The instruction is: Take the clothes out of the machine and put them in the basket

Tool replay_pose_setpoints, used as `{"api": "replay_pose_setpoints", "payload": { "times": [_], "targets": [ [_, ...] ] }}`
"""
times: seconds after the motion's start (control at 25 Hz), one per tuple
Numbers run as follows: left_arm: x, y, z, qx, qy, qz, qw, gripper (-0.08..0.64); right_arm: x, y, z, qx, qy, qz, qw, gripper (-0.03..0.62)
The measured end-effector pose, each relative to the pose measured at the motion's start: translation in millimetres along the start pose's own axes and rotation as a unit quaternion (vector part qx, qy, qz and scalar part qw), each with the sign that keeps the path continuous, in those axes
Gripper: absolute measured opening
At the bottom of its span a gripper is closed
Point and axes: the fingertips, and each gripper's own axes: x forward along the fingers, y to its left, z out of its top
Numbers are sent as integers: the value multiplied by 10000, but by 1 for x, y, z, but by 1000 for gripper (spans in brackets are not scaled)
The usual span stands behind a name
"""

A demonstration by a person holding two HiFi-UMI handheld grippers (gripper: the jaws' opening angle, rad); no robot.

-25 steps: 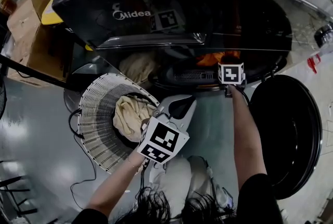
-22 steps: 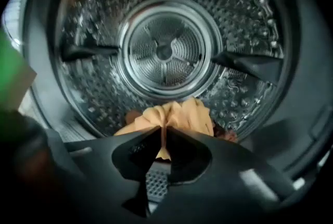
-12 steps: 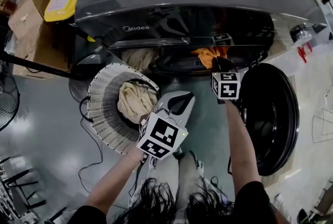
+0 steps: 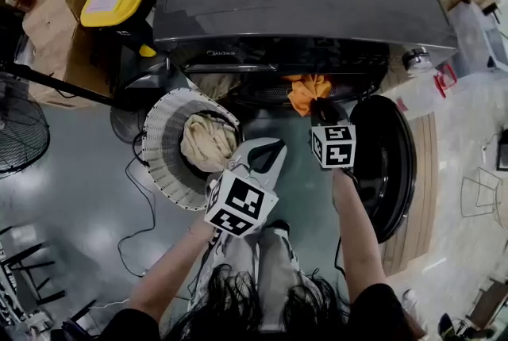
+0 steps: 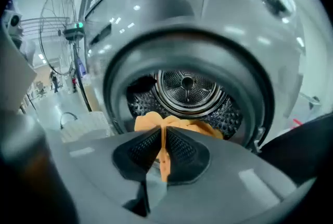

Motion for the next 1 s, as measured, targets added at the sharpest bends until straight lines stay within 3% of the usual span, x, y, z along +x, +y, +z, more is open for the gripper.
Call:
{"api": "replay_pose_setpoints", "payload": {
  "times": [0.4,1.0],
  "targets": [
    [-48,-9,49,-193,21,289,9994,3,-95,27,46,445,-159,325,9984,52],
    [-128,-13,111,-344,-260,766,9961,3,-214,72,133,678,-564,688,9937,52]
  ]
}}
